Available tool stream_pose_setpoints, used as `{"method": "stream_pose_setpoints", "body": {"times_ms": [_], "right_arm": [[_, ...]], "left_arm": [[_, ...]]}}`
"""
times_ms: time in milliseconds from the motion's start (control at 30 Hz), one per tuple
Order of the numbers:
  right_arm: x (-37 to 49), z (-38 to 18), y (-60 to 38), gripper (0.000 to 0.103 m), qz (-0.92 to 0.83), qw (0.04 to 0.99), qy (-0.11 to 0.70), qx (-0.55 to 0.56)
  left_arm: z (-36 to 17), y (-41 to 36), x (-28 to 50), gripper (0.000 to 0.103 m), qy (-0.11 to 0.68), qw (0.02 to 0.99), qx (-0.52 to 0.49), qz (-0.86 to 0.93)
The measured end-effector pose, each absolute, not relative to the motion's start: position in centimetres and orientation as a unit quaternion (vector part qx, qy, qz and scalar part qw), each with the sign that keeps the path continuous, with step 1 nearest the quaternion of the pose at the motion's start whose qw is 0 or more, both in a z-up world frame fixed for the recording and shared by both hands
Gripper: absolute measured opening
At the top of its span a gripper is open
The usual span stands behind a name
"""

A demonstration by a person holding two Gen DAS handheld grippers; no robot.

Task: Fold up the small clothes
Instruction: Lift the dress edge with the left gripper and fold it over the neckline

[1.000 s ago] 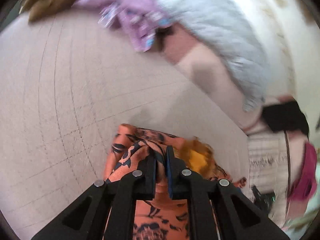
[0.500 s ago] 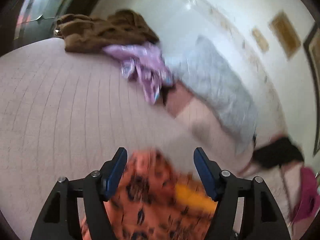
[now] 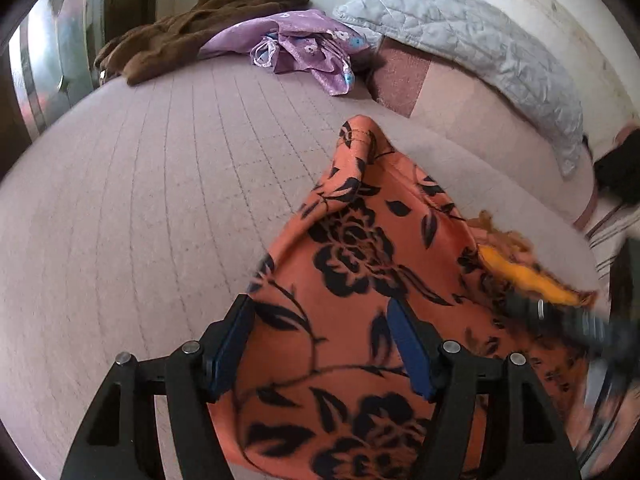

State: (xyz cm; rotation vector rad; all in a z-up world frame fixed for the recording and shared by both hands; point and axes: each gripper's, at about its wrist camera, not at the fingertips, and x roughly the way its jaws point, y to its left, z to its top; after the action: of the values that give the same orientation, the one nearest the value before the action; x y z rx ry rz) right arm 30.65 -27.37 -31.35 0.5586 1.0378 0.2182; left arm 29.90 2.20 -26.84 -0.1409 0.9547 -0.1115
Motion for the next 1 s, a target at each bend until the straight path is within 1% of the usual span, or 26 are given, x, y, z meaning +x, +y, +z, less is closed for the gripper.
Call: {"method": "stream_pose_setpoints", "body": {"times_ms": [100,133,167,267,367,433,500,567,667,733,867,933,1000], "right_arm": [[35.7,-31.9,-27.5,0.043,0.063,0.823,0.505,0.251],[37.2,-31.8,-27.9,0.043,0.042,0.827,0.504,0.248],[38.4,-31.5,-28.5,0.043,0.018,0.831,0.494,0.255],[39.0,-29.2,-29.4,0.044,0.020,0.842,0.440,0.310],[37.8,-26.9,-27.0,0.044,0.083,0.849,0.421,0.308],[37.5,-26.8,-23.9,0.044,0.137,0.837,0.440,0.295],[38.0,-27.8,-21.6,0.044,0.154,0.822,0.466,0.289],[39.6,-29.5,-18.8,0.044,0.166,0.808,0.489,0.282],[42.6,-32.5,-15.6,0.045,0.167,0.783,0.524,0.291],[43.7,-32.3,-14.3,0.045,0.154,0.802,0.509,0.270],[43.3,-30.6,-15.6,0.044,0.143,0.810,0.500,0.272],[41.5,-28.8,-17.5,0.044,0.137,0.832,0.474,0.255],[39.0,-27.3,-20.2,0.044,0.124,0.844,0.460,0.245]], "left_arm": [[-27.6,2.9,30.9,0.070,0.467,0.884,-0.020,-0.020],[-27.9,3.4,31.1,0.072,0.473,0.880,-0.030,-0.028],[-27.9,4.3,31.1,0.072,0.478,0.876,-0.051,-0.037],[-27.6,5.1,30.6,0.072,0.471,0.880,-0.053,-0.041],[-27.5,5.5,30.2,0.072,0.468,0.881,-0.055,-0.040],[-28.1,5.8,30.5,0.072,0.480,0.874,-0.071,-0.042],[-28.9,6.5,30.8,0.072,0.493,0.865,-0.088,-0.045],[-29.1,6.7,30.8,0.074,0.495,0.863,-0.092,-0.047],[-29.0,6.5,30.6,0.075,0.487,0.868,-0.081,-0.041],[-28.8,6.3,30.4,0.075,0.482,0.872,-0.077,-0.042],[-27.0,5.4,29.7,0.074,0.447,0.891,-0.068,-0.051],[-26.2,4.7,29.3,0.074,0.431,0.897,-0.070,-0.065],[-26.1,3.7,29.1,0.074,0.432,0.897,-0.060,-0.067]]}}
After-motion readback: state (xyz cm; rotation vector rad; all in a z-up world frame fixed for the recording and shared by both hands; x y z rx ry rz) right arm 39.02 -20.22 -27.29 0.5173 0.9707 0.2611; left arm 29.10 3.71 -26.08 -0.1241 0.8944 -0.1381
